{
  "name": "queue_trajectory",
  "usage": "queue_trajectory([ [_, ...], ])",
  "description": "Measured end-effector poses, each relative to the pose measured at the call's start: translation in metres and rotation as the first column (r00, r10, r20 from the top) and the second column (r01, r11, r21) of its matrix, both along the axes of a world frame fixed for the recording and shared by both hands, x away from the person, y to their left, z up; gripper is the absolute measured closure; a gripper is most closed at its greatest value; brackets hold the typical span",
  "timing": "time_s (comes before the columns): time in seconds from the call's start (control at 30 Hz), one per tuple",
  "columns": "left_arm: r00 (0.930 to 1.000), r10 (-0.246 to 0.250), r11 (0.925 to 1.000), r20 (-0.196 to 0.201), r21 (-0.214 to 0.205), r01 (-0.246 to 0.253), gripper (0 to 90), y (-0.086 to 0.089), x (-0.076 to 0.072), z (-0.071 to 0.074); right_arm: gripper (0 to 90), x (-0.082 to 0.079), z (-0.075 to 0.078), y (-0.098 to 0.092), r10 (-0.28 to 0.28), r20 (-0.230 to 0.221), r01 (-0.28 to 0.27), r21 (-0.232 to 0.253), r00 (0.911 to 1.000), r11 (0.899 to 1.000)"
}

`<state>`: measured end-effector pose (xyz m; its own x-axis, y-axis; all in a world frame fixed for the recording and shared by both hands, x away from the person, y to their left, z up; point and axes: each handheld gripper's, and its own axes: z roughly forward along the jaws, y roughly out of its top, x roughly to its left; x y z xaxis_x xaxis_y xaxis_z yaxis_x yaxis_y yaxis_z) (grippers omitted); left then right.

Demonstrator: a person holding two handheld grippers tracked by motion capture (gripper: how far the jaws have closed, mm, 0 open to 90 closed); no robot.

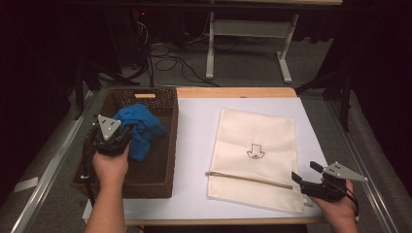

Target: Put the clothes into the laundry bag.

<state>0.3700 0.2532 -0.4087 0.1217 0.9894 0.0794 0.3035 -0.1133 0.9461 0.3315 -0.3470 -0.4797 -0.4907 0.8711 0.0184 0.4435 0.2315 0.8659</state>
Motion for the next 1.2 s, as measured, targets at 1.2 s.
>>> queue_trajectory([
  [1.2,0.9644,0.001,0.9968,0.264,-0.077,0.02,79.9,-0.003,-0.026,0.034,15.8,0.001,-0.001,-0.001,-0.007,-0.003,0.007,0.014,1.0,1.0],
])
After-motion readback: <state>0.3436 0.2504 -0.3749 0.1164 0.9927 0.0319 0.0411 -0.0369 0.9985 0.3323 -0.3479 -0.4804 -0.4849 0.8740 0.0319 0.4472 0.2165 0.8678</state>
